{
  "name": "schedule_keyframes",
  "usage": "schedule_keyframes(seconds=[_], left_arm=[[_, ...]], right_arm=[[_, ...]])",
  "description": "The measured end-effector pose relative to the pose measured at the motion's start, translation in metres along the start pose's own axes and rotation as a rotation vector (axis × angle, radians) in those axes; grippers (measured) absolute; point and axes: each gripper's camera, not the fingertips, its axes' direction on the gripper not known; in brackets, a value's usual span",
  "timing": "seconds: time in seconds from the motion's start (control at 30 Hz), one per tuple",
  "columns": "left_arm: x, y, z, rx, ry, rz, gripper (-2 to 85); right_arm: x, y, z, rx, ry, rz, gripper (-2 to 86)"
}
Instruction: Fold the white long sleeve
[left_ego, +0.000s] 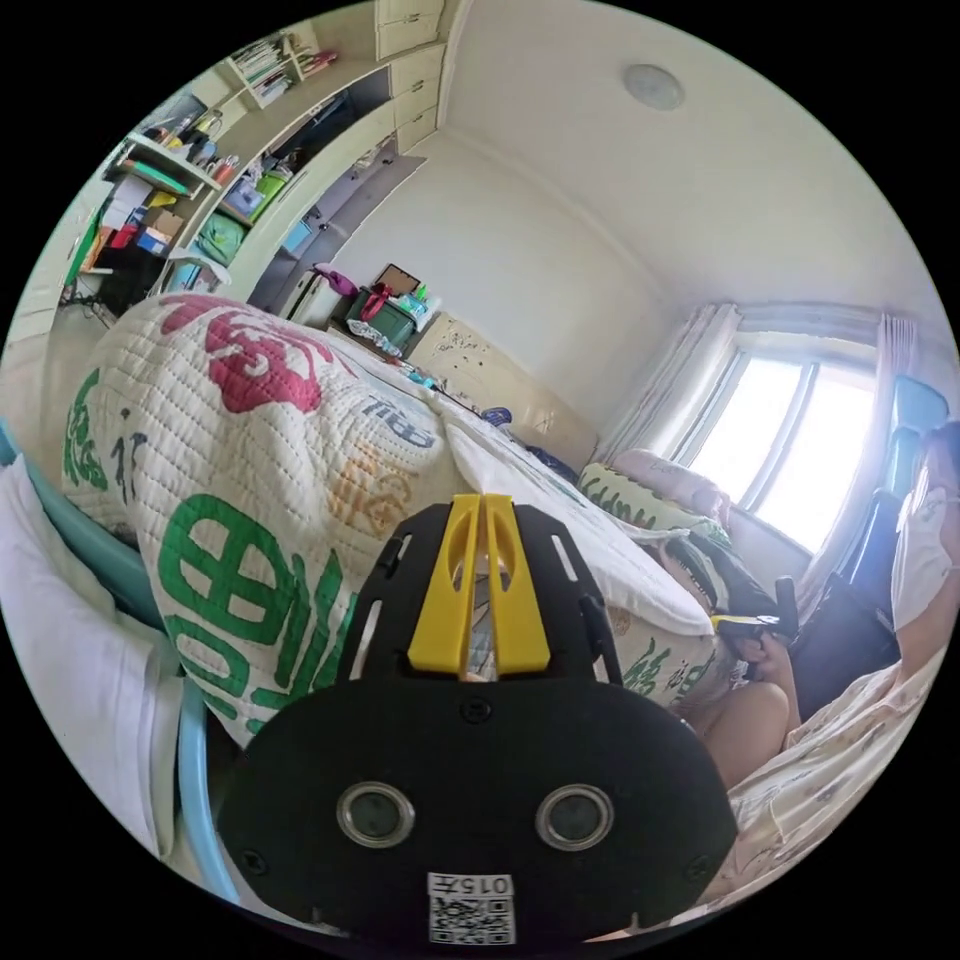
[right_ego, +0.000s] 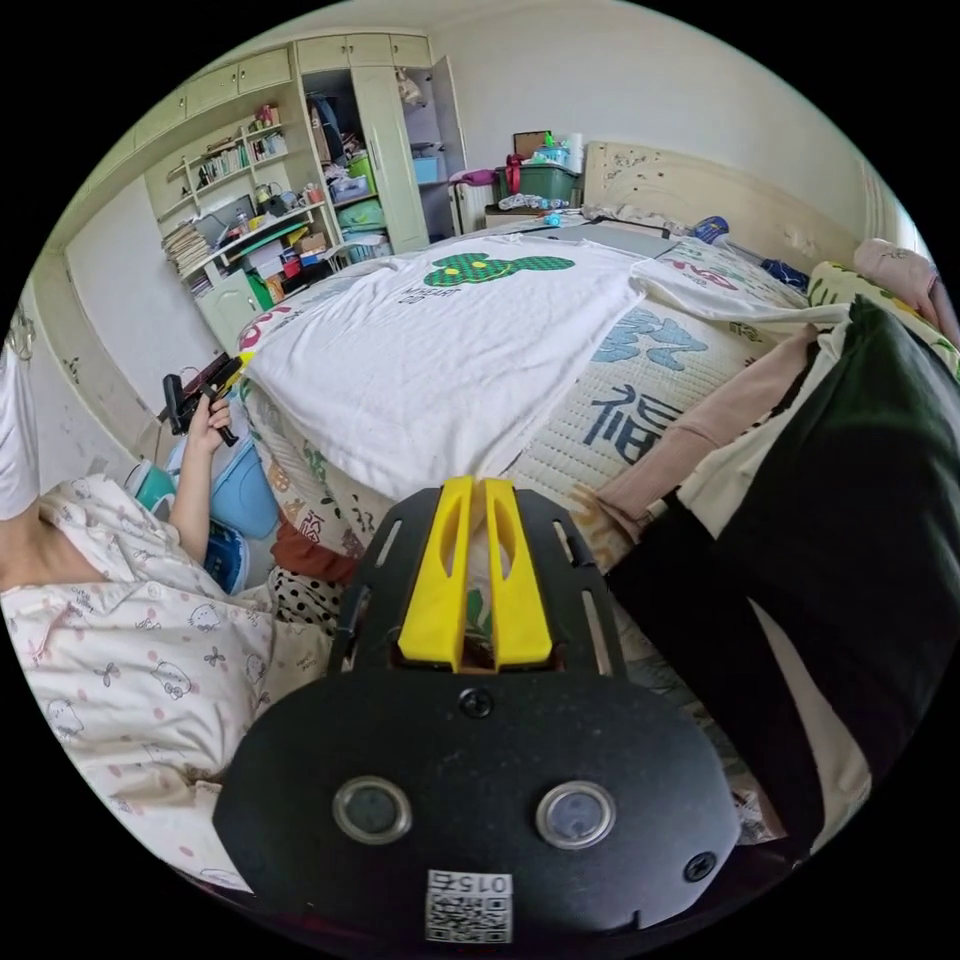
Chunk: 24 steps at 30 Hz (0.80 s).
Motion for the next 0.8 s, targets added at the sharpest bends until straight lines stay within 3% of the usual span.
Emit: schedule_keyframes(seconds=[0.33,0.6,0.8], left_arm=[[0.053,-0.022,-0.034,-0.016,-0.21,0.18,-0.3],[0.056,0.004,0.027,-0.146,-0.362,0.243,-0.1],[0.06,0.013,0.041,-0.175,-0.338,0.26,0.3]], right_arm=[[-0.011,0.015,-0.006,0.036,0.007,0.028,-0.8],[-0.046,0.004,0.026,-0.056,0.056,0.005,-0.8],[-0.076,0.003,0.027,-0.051,0.072,-0.017,-0.5]])
